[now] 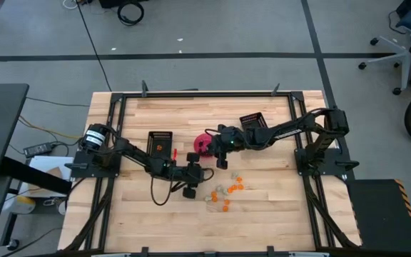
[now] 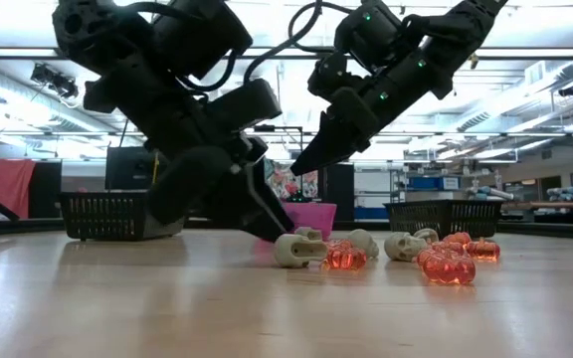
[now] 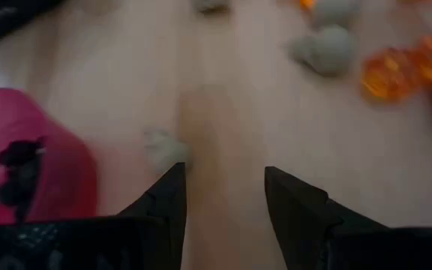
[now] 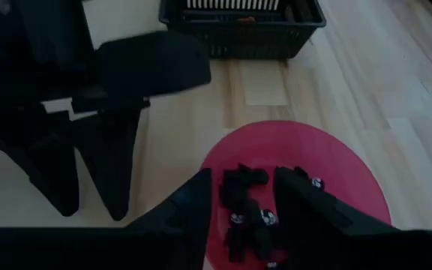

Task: Sort Halloween decoration
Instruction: Put the white skull toy into the right black bin

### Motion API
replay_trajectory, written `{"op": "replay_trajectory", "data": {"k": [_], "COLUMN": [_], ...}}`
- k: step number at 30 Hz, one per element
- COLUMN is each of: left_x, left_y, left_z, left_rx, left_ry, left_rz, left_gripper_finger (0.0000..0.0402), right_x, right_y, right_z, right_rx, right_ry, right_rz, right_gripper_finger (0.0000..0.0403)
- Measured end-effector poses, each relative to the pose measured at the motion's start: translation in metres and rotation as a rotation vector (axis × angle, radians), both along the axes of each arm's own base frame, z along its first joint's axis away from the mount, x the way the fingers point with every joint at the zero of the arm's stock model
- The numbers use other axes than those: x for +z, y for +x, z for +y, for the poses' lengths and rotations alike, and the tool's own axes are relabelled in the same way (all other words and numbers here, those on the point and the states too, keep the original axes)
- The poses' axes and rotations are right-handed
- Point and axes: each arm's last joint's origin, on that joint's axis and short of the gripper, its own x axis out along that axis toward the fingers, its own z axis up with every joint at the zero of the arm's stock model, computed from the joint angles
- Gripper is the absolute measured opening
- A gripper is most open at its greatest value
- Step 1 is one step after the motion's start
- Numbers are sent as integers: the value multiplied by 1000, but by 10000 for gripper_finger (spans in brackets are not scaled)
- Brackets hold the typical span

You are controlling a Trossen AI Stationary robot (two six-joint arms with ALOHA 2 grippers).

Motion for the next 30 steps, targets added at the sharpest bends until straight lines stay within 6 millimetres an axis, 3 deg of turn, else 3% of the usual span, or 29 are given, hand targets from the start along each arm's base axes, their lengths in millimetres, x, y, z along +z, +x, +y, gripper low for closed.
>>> {"op": "replay_trajectory", "data": {"k": [12, 22, 30], "left_x": [6, 4, 3], "left_y": [6, 3, 3], "left_z": [1, 0, 0], "left_rx": [-36, -38, -45], "left_ry": [81, 86, 94], "left_rz": [-29, 7, 14], "left_gripper_finger": [150, 150, 150], "right_x": [35, 2, -7], "right_y": [-34, -58, -67], "right_z": [19, 59, 79], "right_rx": [-60, 25, 8], "right_ry": [-4, 58, 138], "right_rz": [104, 95, 175], "right_gripper_finger": [152, 152, 165]}}
